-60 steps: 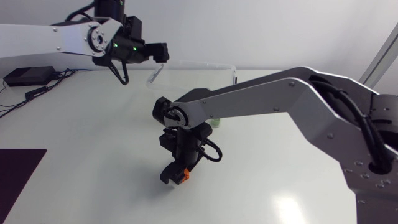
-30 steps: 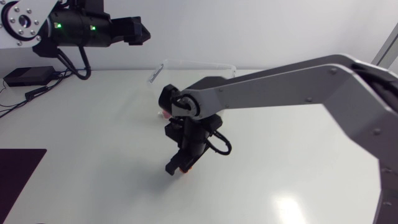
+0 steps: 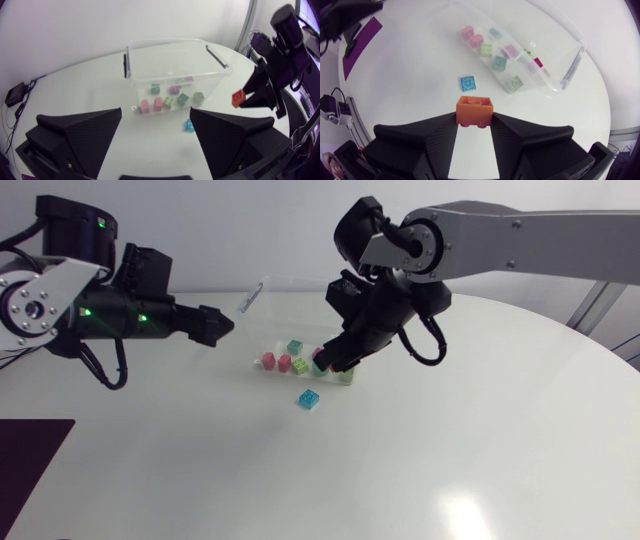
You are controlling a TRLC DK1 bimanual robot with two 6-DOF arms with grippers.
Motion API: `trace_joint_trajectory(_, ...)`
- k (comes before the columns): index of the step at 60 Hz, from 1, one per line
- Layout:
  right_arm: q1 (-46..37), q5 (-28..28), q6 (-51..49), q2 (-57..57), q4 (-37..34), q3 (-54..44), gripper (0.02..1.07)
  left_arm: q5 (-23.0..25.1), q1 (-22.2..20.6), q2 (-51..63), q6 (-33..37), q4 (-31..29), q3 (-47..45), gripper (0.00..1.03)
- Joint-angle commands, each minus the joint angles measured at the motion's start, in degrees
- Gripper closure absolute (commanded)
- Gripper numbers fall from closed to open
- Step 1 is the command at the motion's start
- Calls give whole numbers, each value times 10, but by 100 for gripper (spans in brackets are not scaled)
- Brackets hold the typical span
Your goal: Place the duplo bricks in the container
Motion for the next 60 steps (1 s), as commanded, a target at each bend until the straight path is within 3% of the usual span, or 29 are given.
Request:
trace_joint_trajectory(1,-16,6,16,-2,12,35,65,6,-30,9,21,5,-31,9)
trace_joint_trajectory(22,-52,7,21,59,20,134,65,-17,-121,133,33,59,-43,9)
trace_joint_trajectory(46,-95,7,19,143,20,252,65,-52,-157,274,33,135,5,9)
trace_joint_trajectory(60,-107,6,21,193,17,303,64,-66,-171,328,33,148,39,9)
